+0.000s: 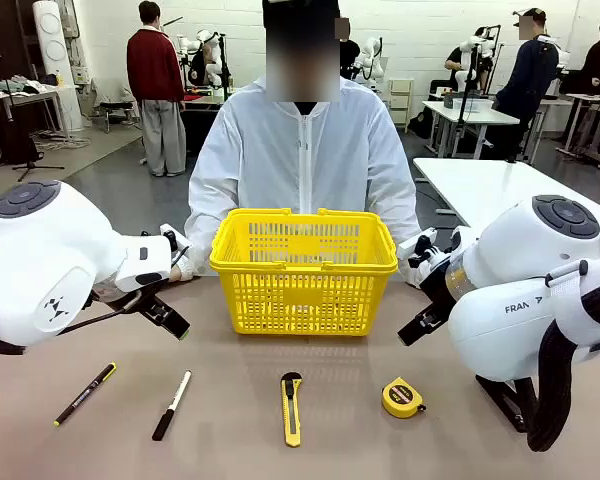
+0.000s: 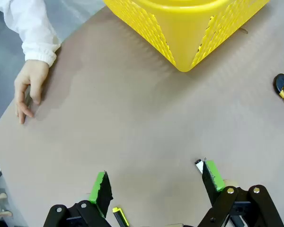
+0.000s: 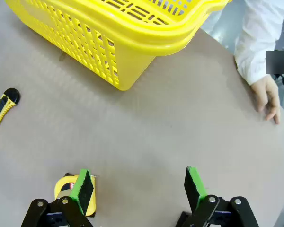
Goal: Place the items the person wants into the basket.
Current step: Pick up the item the person points to and place it in the Market Basket.
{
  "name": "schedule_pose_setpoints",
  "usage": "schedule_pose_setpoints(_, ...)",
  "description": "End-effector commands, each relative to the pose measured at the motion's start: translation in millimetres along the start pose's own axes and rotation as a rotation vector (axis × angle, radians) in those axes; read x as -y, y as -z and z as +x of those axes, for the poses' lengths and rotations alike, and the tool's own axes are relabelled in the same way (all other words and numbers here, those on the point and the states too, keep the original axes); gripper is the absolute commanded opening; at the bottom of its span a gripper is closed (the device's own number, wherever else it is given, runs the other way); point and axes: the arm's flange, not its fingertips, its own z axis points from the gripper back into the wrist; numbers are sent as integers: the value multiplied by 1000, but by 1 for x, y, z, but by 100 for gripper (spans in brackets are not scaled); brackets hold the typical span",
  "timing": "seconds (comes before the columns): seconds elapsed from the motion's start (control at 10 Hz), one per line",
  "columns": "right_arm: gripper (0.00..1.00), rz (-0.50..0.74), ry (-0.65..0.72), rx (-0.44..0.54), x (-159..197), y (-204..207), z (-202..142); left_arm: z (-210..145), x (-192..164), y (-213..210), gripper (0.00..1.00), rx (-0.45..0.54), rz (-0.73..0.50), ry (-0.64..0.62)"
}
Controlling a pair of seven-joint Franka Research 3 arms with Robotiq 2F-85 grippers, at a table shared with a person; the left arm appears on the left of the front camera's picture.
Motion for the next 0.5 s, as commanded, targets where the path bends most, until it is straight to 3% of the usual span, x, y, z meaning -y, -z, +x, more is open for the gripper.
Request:
schedule_pose_setpoints(0.0,100,0,0,0,0,0,0,0,0,0,100,0,0,0)
schedule_pose_setpoints(0.4,100,0,0,0,0,0,0,0,0,0,100,0,0,0)
